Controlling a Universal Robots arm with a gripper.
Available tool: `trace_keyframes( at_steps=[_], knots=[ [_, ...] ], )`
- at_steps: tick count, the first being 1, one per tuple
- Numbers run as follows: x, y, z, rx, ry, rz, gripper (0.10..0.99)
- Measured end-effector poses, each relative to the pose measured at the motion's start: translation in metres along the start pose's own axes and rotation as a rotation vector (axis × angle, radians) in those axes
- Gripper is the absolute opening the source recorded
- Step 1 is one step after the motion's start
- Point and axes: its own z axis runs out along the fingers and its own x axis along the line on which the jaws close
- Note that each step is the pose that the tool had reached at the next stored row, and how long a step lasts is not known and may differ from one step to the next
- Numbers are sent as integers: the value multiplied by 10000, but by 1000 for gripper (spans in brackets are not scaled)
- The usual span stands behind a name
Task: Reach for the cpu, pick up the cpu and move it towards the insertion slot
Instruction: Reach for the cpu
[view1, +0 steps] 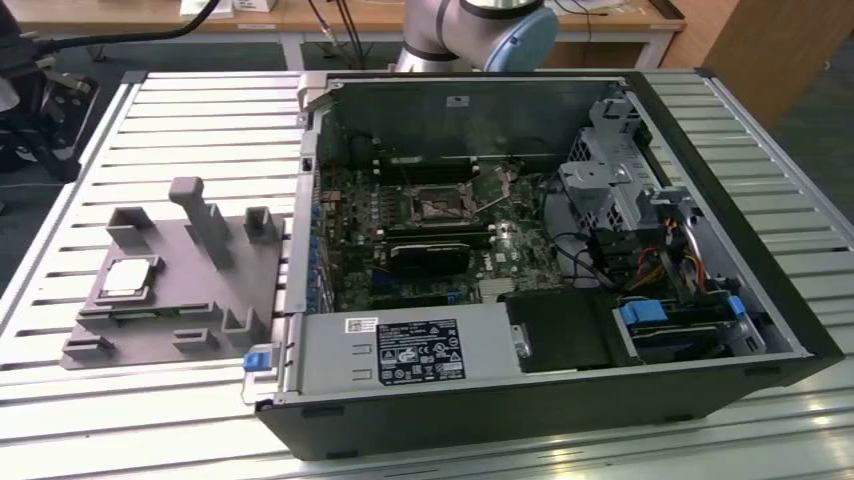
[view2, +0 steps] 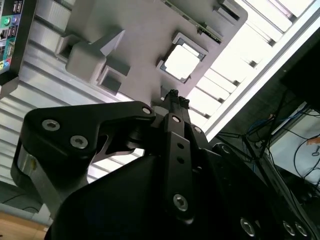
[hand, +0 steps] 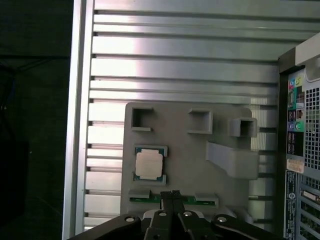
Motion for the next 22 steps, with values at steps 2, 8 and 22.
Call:
trace_keyframes(
  at_steps=[2,8,22],
  knots=[
    [6,-4,37,1,1,1,106],
    [41,-16,146,0,0,1,106],
    [139,-41,400,0,1,-1,231]
  ],
)
